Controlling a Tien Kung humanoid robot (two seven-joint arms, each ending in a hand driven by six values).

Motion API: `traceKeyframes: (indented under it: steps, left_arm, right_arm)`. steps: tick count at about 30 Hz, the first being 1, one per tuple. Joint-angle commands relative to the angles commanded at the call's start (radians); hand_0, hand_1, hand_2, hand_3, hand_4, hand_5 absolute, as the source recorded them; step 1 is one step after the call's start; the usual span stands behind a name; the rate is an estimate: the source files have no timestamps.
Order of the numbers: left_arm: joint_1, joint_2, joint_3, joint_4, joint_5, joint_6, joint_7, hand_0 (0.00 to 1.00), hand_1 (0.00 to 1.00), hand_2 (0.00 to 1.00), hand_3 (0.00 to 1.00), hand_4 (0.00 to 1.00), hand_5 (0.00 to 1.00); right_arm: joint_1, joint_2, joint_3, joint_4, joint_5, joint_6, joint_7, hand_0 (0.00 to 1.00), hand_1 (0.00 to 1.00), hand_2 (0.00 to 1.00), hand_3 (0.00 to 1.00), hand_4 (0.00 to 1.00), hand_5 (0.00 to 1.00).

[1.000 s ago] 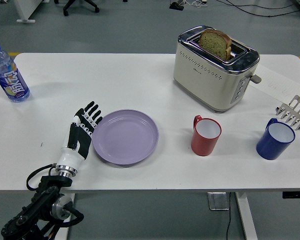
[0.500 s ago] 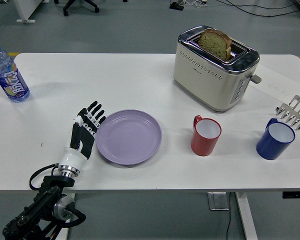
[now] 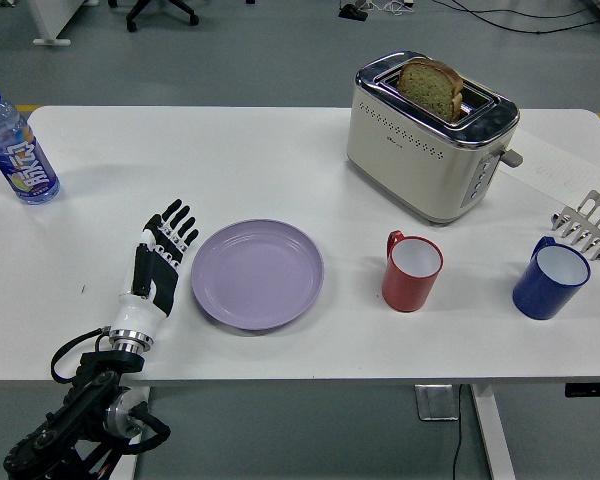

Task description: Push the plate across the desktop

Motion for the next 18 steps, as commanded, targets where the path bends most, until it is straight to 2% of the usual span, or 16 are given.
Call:
traceKeyframes:
  steps: [9, 18]
  left_arm:
    - [0.001, 0.000, 0.022, 0.011, -0.011, -0.021, 0.035, 0.940, 0.929, 0.931, 0.884, 0.463, 0.998]
    - [-0.002, 0.000, 0.059, 0.006, -0.030, -0.029, 0.035, 0.952, 0.938, 0.939, 0.886, 0.463, 0.998]
  right_arm:
    - [0.000, 0.000, 0.002, 0.000, -0.004, 0.001, -0.002, 0.600, 0.543, 0.640, 0.615, 0.133, 0.360]
    - [-0.001, 0.000, 0.002, 0.000, -0.003, 0.001, -0.002, 0.600, 0.543, 0.640, 0.615, 0.132, 0.357]
